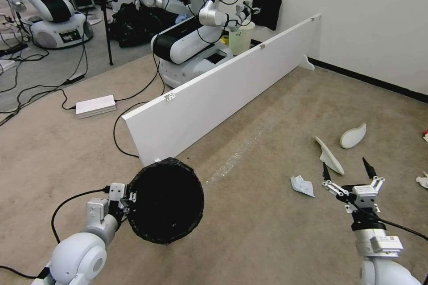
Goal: Pick up the trash bin, then pick up the garbage from the floor and place it into the trash bin.
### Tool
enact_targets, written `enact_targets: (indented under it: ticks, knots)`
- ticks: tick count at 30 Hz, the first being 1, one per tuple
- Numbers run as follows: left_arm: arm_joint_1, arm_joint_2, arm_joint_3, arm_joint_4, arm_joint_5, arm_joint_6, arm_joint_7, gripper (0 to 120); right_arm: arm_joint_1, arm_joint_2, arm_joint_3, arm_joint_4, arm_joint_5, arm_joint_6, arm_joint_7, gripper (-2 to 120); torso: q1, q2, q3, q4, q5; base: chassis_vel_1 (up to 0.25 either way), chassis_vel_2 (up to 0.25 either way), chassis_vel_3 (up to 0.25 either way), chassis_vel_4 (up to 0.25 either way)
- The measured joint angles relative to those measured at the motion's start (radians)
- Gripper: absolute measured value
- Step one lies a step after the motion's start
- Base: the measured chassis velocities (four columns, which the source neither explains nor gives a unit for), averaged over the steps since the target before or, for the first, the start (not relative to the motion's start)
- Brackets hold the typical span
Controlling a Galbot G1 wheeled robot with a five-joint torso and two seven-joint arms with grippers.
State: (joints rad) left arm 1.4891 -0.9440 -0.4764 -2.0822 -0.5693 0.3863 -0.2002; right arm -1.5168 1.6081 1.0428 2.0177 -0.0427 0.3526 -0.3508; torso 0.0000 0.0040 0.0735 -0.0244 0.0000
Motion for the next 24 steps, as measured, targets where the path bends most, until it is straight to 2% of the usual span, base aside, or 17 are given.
enact_targets:
  ticks: [4, 6, 10, 14, 16, 17, 19, 20, 22, 23, 24]
  knots:
    - [-0.002, 0.000, 0.002, -0.009, 0.022, -0.019, 0.018, 2, -0.016, 0.000, 0.011, 0.020, 0.000, 0.001, 0.000, 100, 0.000, 0.000, 0.000, 0.0000, 0.0000, 0.000, 0.000, 0.000, 0.000]
    - [-0.002, 0.001, 0.002, -0.010, 0.074, -0.043, 0.057, 2, -0.032, 0.000, 0.027, 0.043, 0.000, 0.002, 0.001, 100, 0.000, 0.000, 0.000, 0.0000, 0.0001, 0.000, 0.000, 0.000, 0.000]
    - [-0.005, 0.003, 0.004, -0.015, 0.098, -0.059, 0.079, 2, -0.045, 0.000, 0.053, 0.070, 0.003, 0.001, 0.012, 100, 0.000, 0.000, 0.000, 0.0001, 0.0001, 0.000, 0.000, 0.000, 0.000]
    - [-0.031, 0.018, 0.037, -0.019, 0.104, -0.068, 0.093, 2, -0.062, 0.000, 0.115, 0.103, 0.021, -0.009, 0.047, 100, 0.000, 0.000, 0.000, 0.0001, 0.0001, 0.000, 0.000, 0.000, 0.000]
    - [-0.079, 0.040, 0.081, -0.010, 0.103, -0.075, 0.106, 2, -0.079, 0.000, 0.181, 0.142, 0.049, -0.030, 0.068, 100, 0.000, 0.000, 0.000, 0.0001, 0.0004, 0.000, 0.000, 0.000, 0.000]
    - [-0.079, 0.040, 0.081, -0.010, 0.103, -0.075, 0.106, 2, -0.079, 0.000, 0.181, 0.142, 0.049, -0.030, 0.068, 100, 0.000, 0.000, 0.000, 0.0001, 0.0004, 0.000, 0.000, 0.000, 0.000]
    - [-0.156, 0.059, 0.136, 0.012, 0.094, -0.091, 0.123, 2, -0.086, 0.000, 0.251, 0.174, 0.068, -0.040, 0.073, 100, 0.000, 0.000, 0.000, 0.0000, -0.0003, 0.000, 0.000, 0.000, 0.000]
    - [-0.156, 0.059, 0.136, 0.012, 0.094, -0.091, 0.123, 2, -0.086, 0.000, 0.251, 0.174, 0.068, -0.040, 0.073, 100, 0.000, 0.000, 0.000, 0.0000, -0.0003, 0.000, 0.000, 0.000, 0.000]
    - [-0.256, 0.068, 0.194, 0.038, 0.072, -0.102, 0.113, 2, -0.089, 0.000, 0.302, 0.189, 0.077, -0.043, 0.090, 100, 0.000, 0.000, 0.000, -0.0002, -0.0001, 0.000, 0.000, 0.000, 0.000]
    - [-0.256, 0.068, 0.194, 0.038, 0.072, -0.102, 0.113, 2, -0.089, 0.000, 0.302, 0.189, 0.077, -0.043, 0.090, 100, 0.000, 0.000, 0.000, -0.0002, -0.0001, 0.000, 0.000, 0.000, 0.000]
    - [-0.285, 0.070, 0.210, 0.041, 0.063, -0.105, 0.105, 2, -0.093, 0.000, 0.315, 0.194, 0.083, -0.046, 0.099, 100, 0.000, 0.000, 0.000, -0.0004, 0.0000, 0.000, 0.000, 0.000, 0.000]
